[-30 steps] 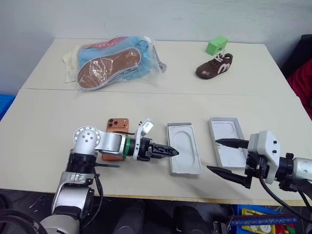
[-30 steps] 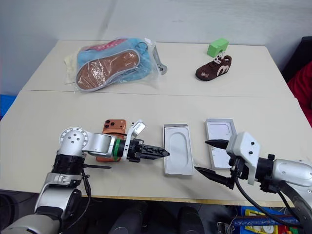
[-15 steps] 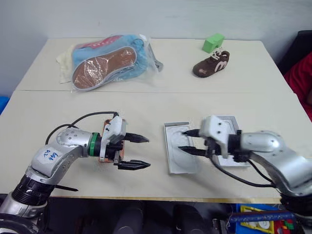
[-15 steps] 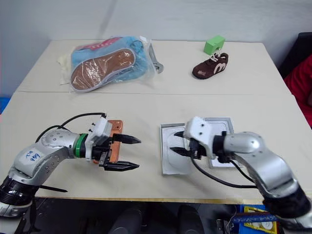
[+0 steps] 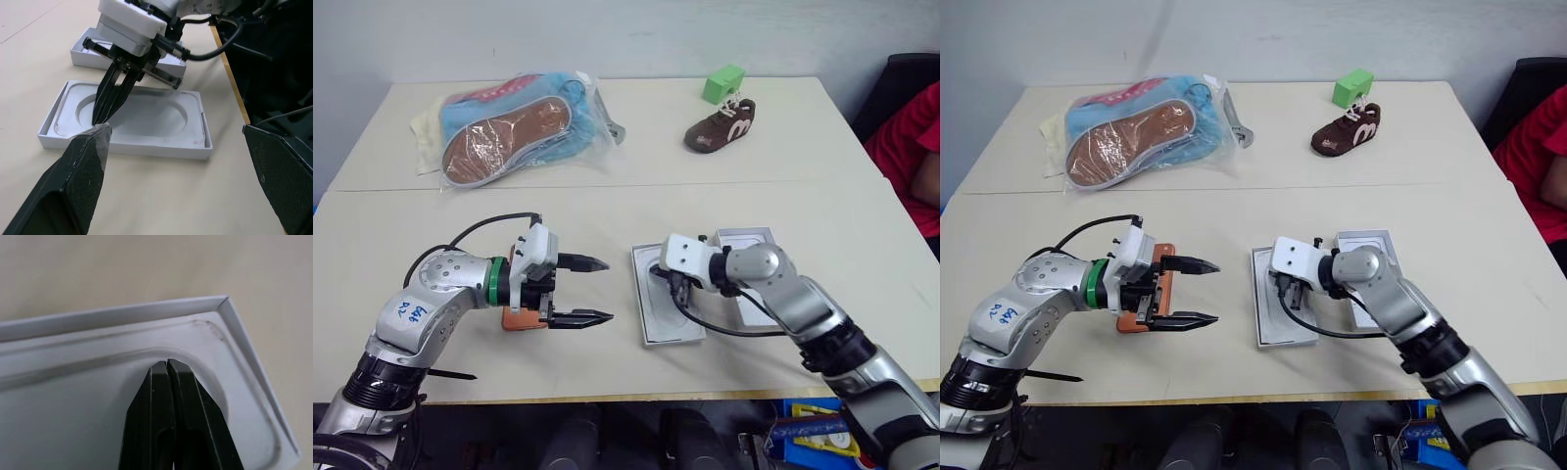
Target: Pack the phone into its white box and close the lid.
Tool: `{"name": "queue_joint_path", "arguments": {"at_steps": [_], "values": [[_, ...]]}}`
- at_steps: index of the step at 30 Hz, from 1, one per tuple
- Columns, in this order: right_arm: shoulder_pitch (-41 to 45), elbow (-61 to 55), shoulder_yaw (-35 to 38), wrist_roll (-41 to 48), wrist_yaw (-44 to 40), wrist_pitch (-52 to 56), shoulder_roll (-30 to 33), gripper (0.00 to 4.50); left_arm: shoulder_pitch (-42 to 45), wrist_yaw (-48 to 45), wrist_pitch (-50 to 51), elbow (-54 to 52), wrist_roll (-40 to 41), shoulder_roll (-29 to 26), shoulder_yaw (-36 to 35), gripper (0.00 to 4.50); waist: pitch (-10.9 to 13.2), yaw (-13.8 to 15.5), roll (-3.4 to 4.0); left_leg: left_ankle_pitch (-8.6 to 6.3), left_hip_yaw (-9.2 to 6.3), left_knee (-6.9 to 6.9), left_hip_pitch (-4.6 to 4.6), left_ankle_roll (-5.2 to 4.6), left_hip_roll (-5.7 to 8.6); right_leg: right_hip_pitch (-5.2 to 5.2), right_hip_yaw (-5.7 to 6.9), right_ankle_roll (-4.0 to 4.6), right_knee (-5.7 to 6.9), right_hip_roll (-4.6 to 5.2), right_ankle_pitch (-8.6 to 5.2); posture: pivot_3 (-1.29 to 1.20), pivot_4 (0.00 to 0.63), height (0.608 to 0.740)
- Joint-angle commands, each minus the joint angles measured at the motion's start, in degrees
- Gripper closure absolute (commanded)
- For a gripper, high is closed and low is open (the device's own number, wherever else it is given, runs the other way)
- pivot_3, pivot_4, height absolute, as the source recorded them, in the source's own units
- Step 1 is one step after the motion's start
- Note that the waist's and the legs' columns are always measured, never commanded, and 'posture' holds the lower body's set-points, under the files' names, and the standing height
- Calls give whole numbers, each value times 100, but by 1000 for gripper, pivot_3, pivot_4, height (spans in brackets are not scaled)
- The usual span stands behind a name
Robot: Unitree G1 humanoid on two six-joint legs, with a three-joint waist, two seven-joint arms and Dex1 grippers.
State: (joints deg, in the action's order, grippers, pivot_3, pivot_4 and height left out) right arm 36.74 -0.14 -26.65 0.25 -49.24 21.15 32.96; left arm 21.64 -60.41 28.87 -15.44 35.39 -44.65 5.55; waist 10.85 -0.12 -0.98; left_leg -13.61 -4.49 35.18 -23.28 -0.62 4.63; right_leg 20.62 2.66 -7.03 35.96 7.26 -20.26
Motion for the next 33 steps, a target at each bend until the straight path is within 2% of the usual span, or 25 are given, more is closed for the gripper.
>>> {"name": "queue_joint_path", "arguments": {"at_steps": [1, 5, 9, 13, 17, 23, 28, 33], "values": [[166, 141, 173, -119, 23, -245, -133, 4482, -41, -13, 84, -269, 13, 24, -80, 0, 0, 3, 0, 0, -1, 0, 0, 0, 0, 0, -1, 0, 1, -7, 0, 0, 150, 740], [140, 44, 299, -32, -88, -164, -212, 4482, -55, -88, 84, -256, -80, 56, 16, 0, 0, 2, 0, 0, 0, 0, 0, 1, 0, 2, -7, 0, 0, -10, 0, 0, 150, 740], [-61, -734, 682, 355, -290, 381, -46, 4482, 8, -107, 105, -193, -146, 161, 62, 0, 1, 10, 1, 0, -1, 0, -1, 1, 0, 3, -10, 0, 1, -11, 0, 0, 150, 740], [-589, -1629, 931, 520, -633, 876, 593, 4482, 66, -145, 126, -140, -179, 235, 94, 0, 0, 38, 1, 0, -2, 0, -2, 0, 0, 2, -28, 0, -2, -9, 0, 0, 150, 740], [-1053, -1997, 771, 402, -764, 939, 986, 4482, 75, -189, 179, -95, -155, 263, 78, 0, 0, 68, 1, -2, 0, 0, -1, -3, 1, -1, -49, 0, -6, -4, 0, 0, 150, 740], [-1074, -1556, 416, -43, -492, 578, 689, 4482, 122, -210, 463, 108, -63, 214, -76, 0, 0, -3, 1, -2, 20, 0, 10, -2, -13, 5, -52, 1, 8, -1, 0, 0, 150, 740], [-565, -1671, 746, 631, -763, 1056, 311, 4482, -93, -366, 1146, 528, 286, -322, -707, 0, 1, -9, 0, -2, 19, 2, 11, -1, -15, 5, -54, 1, 7, -6, 1, 0, 150, 740], [367, -1069, 261, 732, -1019, 888, -502, 4482, -705, -1145, 2747, 1143, 1188, -1590, -1814, 0, 2, -73, 2, -4, 23, 0, 10, 8, -32, 16, -57, 6, 12, -19, 4, 0, 150, 740]]}}
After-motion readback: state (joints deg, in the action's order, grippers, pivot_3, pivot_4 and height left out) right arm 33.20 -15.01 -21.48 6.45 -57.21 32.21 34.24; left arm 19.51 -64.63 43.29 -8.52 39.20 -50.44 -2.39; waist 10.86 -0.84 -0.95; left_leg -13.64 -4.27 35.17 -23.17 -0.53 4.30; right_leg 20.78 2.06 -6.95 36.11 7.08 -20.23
